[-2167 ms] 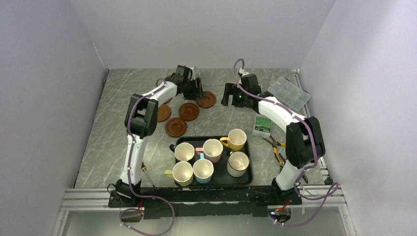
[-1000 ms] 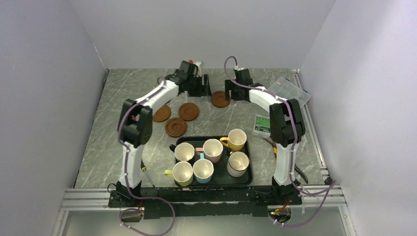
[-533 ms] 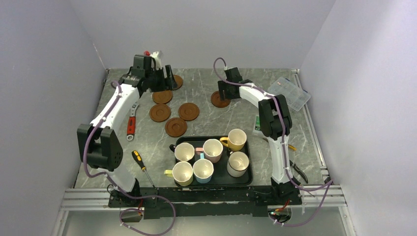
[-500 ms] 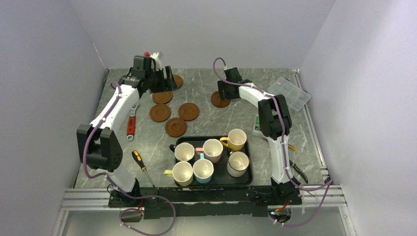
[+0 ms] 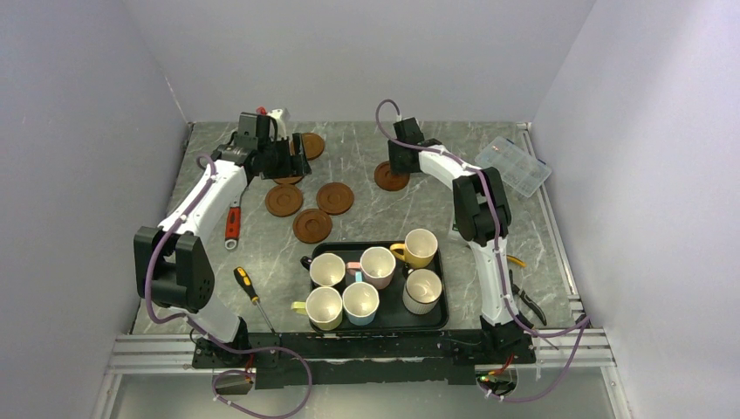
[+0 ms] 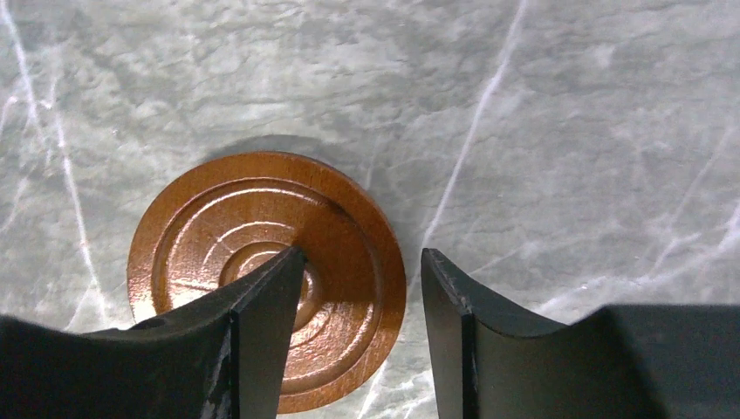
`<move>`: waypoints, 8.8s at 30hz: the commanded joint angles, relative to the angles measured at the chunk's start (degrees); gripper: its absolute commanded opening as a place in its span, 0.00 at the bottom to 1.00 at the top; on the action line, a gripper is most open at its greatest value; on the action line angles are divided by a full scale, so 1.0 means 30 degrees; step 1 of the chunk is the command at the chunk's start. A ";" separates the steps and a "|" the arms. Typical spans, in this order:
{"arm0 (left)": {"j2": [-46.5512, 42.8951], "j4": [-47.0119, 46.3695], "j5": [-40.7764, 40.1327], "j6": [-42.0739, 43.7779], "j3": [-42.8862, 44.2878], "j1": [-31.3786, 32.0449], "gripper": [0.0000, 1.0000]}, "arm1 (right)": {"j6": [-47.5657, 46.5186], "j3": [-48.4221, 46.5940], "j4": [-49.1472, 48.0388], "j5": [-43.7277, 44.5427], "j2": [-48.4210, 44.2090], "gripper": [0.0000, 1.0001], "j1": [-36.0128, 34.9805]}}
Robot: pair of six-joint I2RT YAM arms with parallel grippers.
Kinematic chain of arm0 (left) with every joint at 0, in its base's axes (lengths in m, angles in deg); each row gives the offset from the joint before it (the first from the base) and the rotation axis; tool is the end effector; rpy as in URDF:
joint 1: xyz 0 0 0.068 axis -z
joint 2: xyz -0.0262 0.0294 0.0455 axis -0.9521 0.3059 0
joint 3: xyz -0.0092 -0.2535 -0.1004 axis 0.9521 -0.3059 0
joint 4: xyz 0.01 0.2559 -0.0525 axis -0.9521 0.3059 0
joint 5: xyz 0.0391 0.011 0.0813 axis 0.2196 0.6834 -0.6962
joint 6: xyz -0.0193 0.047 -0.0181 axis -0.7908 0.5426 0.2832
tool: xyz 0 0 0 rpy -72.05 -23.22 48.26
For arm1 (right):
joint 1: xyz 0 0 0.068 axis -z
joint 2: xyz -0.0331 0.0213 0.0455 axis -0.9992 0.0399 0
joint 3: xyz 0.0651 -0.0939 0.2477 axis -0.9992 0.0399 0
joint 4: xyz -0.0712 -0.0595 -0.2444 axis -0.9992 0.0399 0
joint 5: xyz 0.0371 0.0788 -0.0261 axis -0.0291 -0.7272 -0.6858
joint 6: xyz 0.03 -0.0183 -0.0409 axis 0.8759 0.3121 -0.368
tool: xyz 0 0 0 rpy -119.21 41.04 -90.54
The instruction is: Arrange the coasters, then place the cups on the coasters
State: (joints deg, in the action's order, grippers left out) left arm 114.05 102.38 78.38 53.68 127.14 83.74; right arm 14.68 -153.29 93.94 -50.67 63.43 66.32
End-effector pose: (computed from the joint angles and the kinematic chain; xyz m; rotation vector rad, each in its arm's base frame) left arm 0.3504 -0.0789 0.3073 -0.0119 2.3601 -0.4839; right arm 0.4806 0.1823 0.1584 -0.1305 2.4399 0.0676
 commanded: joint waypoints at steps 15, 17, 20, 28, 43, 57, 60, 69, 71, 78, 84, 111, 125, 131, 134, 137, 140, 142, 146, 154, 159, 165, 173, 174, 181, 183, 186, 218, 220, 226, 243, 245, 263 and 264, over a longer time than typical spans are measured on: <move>-0.1326 -0.0609 -0.0153 -0.0121 -0.0002 0.0017 0.78 | 0.1375 -0.1878 0.2891 0.3500 0.1277 0.45 0.3194; -0.1476 -0.0656 -0.0161 -0.0150 -0.0041 0.0017 0.79 | 0.1559 -0.2427 0.3261 0.3602 0.1593 0.45 0.3627; -0.1676 -0.0745 -0.0250 -0.0174 -0.0128 0.0035 0.79 | 0.1847 -0.3325 0.3885 0.3496 0.1979 0.46 0.4181; -0.1837 -0.0710 -0.0257 -0.0190 -0.0085 0.0017 0.79 | 0.1825 -0.4374 0.4449 0.3231 0.2463 0.46 0.4985; -0.1896 -0.0711 0.0056 -0.0113 -0.0102 0.0002 0.80 | 0.1181 -0.7537 0.5337 -0.0187 0.1159 0.76 0.5015; -0.2199 -0.1008 0.0254 -0.0216 -0.0322 0.0017 0.80 | -0.0128 -0.1014 0.2452 -0.2133 -0.4350 0.87 -0.0471; -0.2234 -0.1041 0.0288 -0.0239 -0.0343 0.0017 0.80 | 0.0194 -0.0466 0.1650 -0.2266 -0.4324 0.87 -0.2237; -0.2132 -0.1031 0.0500 -0.0344 -0.0316 0.0017 0.83 | 0.0331 -0.2805 0.2051 -0.1068 -0.0922 0.89 -0.5561; -0.2106 -0.0990 0.0440 -0.0319 -0.0290 0.0017 0.83 | 0.0418 -0.3266 0.2426 -0.0625 -0.0261 0.89 -0.5869; -0.2288 -0.1019 0.0443 -0.0333 -0.0314 0.0017 0.83 | 0.0459 -0.2737 0.2278 0.0092 0.0272 0.84 -0.6177; -0.2354 -0.1045 0.0454 -0.0378 -0.0326 0.0017 0.83 | 0.0508 -0.2818 0.2480 0.0857 0.0912 0.77 -0.6241; -0.1996 -0.0931 0.0150 -0.0235 -0.0290 0.0031 0.82 | 0.1943 -0.0147 0.2769 0.3771 -0.0177 0.55 -0.3305; -0.1369 -0.0840 0.0027 -0.0167 -0.0279 0.0039 0.83 | 0.1910 -0.2989 0.3600 0.3519 0.1694 0.52 0.0297; -0.1110 -0.0886 0.0139 -0.0223 -0.0318 0.0017 0.82 | 0.1986 -0.4239 0.3752 0.3344 0.2583 0.52 0.1018; -0.1030 -0.0852 0.0137 -0.0215 -0.0322 0.0017 0.83 | 0.2026 -0.4649 0.3671 0.3344 0.2832 0.52 0.1173; -0.0982 -0.0858 0.0170 -0.0239 -0.0339 0.0017 0.83 | 0.2030 -0.5061 0.3778 0.3589 0.3092 0.52 0.1246; -0.0997 -0.0848 0.0127 -0.0234 -0.0320 0.0022 0.83 | 0.2054 -0.5275 0.3778 0.3819 0.3229 0.52 0.1375; -0.1016 -0.0857 0.0109 -0.0228 -0.0341 0.0017 0.82 | 0.2026 -0.5357 0.3750 0.4018 0.3305 0.52 0.1441; -0.1148 -0.0920 0.0082 -0.0240 -0.0373 0.0017 0.82 | 0.1988 -0.5567 0.3737 0.4187 0.3464 0.51 0.1616; -0.1106 -0.0851 0.0082 -0.0237 -0.0291 0.0017 0.82 | 0.1777 -0.6277 0.3650 0.4412 0.3875 0.51 0.1744; -0.1155 -0.0865 0.0020 -0.0204 -0.0320 0.0017 0.82 | 0.1770 -0.6724 0.3720 0.4434 0.4082 0.51 0.1896; -0.1222 -0.0893 -0.0009 -0.0228 -0.0352 0.0017 0.82 | 0.1600 -0.7155 0.4037 0.3907 0.3987 0.51 0.1921; -0.1362 -0.0924 0.0028 -0.0286 -0.0379 0.0026 0.82 | 0.1038 -0.7102 0.4133 0.2048 0.2025 0.59 0.1914; -0.1399 -0.0949 0.0003 -0.0290 -0.0399 0.0018 0.82 | 0.0929 -0.7228 0.4178 0.1725 0.1765 0.59 0.1914; -0.1812 -0.1097 -0.0007 -0.0429 -0.0490 0.0002 0.83 | 0.1070 -0.6818 0.4485 0.0428 -0.0485 0.61 0.1362; -0.1925 -0.1099 0.0017 -0.0573 -0.0498 -0.0071 0.85 | 0.1072 -0.6007 0.4150 0.0015 -0.1234 0.61 0.0836; -0.2124 -0.1383 0.0385 -0.0977 -0.0676 -0.0535 0.87 | 0.1186 -0.5090 0.3879 0.0001 -0.1990 0.61 -0.0344; -0.3129 -0.1524 -0.0303 -0.1137 -0.0874 -0.1946 0.88 | 0.2608 -0.2589 0.2329 -0.0480 0.0331 0.76 -0.9032; -0.3138 -0.1567 -0.0349 -0.1170 -0.0875 -0.1975 0.88 | 0.2576 -0.2709 0.2407 -0.0365 0.0642 0.76 -0.9172; -0.3112 -0.1569 -0.0231 -0.1294 -0.0897 -0.2110 0.88 | 0.2479 -0.2617 0.2459 0.0016 0.1066 0.76 -0.9513; -0.3263 -0.1597 -0.0361 -0.1348 -0.0939 -0.2428 0.87 | 0.3265 -0.0186 0.2907 0.4196 -0.0106 0.60 -0.7996; -0.3254 -0.1624 -0.0322 -0.1371 -0.0960 -0.2459 0.87 | 0.3189 0.0286 0.2940 0.4431 -0.0487 0.59 -0.7381; -0.3230 -0.1722 -0.0187 -0.1555 -0.1070 -0.2591 0.87 | 0.4222 0.6764 0.2390 0.4602 -0.4859 0.56 -0.2491; -0.3211 -0.1737 -0.0182 -0.1551 -0.1072 -0.2591 0.87 | 0.4286 0.6938 0.2408 0.4626 -0.4970 0.56 -0.2302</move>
State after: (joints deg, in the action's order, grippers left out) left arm 106.49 98.93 77.42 49.98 124.28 76.26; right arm 26.48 -135.43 98.25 -38.69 50.86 57.38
